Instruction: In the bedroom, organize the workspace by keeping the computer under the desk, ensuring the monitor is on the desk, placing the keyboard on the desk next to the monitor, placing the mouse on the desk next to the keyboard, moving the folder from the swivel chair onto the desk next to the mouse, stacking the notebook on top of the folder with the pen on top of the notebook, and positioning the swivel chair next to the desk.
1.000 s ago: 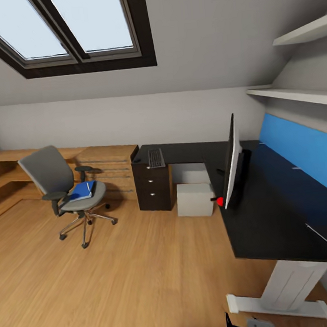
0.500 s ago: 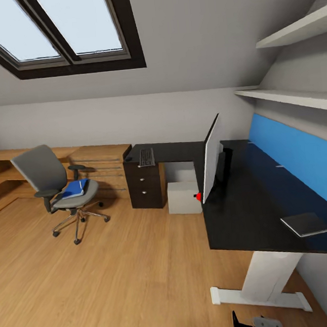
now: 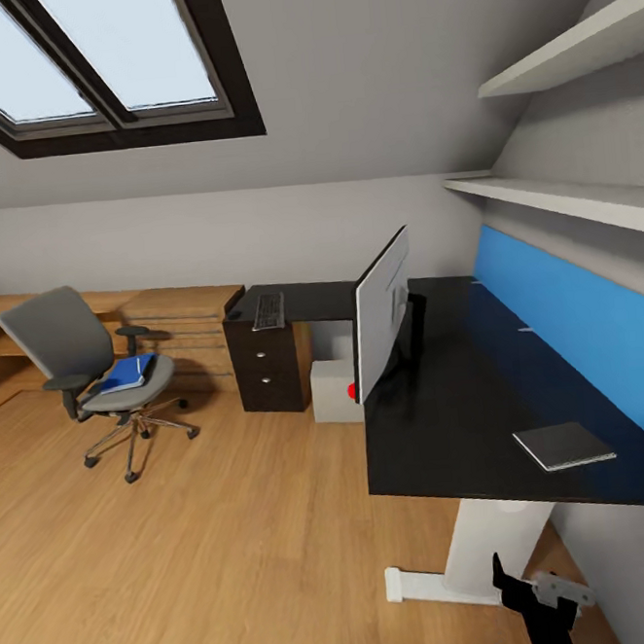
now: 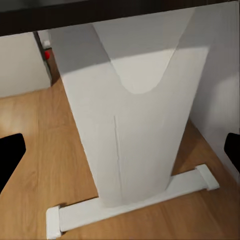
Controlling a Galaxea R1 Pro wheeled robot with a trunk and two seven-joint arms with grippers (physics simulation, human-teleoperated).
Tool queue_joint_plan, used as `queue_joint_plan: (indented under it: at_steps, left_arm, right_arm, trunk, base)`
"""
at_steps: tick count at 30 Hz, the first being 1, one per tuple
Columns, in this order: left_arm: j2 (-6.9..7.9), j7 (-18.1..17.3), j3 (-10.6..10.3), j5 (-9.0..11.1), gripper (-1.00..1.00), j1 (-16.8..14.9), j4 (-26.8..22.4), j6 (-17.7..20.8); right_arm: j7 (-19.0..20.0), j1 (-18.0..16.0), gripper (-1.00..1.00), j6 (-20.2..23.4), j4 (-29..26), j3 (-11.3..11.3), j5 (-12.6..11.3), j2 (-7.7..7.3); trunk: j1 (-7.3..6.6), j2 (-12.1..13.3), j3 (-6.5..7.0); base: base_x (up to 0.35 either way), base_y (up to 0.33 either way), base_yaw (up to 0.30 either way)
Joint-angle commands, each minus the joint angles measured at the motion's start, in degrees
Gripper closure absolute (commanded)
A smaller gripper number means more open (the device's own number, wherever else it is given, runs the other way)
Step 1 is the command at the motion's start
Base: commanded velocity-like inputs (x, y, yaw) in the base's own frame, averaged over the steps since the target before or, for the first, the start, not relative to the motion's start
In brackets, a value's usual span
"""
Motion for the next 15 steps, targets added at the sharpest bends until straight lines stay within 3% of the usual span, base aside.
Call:
queue_joint_plan:
  at_steps: [1,8,15]
  left_arm:
    - [0.05,0.3,-0.2,0.6,-1.0,0.0,0.0,-0.4]
    - [0.04,0.3,0.2,0.6,-1.0,0.0,0.0,-0.4]
    - [0.01,0.3,0.3,0.6,-1.0,0.0,0.0,-0.5]
  right_arm:
    - [-0.3,0.0,-1.0,1.0,-1.1,-0.4,0.3,-0.25]
    - [-0.5,0.0,-1.0,10.9,-12.8,-1.4,0.1,-1.65]
    - [-2.1,0.7,-1.0,21.4,-23.0,-1.6,0.1,-1.94]
  trunk:
    - [0.0,0.0,-0.06]
    - [0.0,0.0,-0.06]
    - [0.0,0.0,-0.06]
  base:
    - [0.0,-0.137,0.0]
    - [0.0,-0.061,0.0]
    - [0.0,-0.009,0.0]
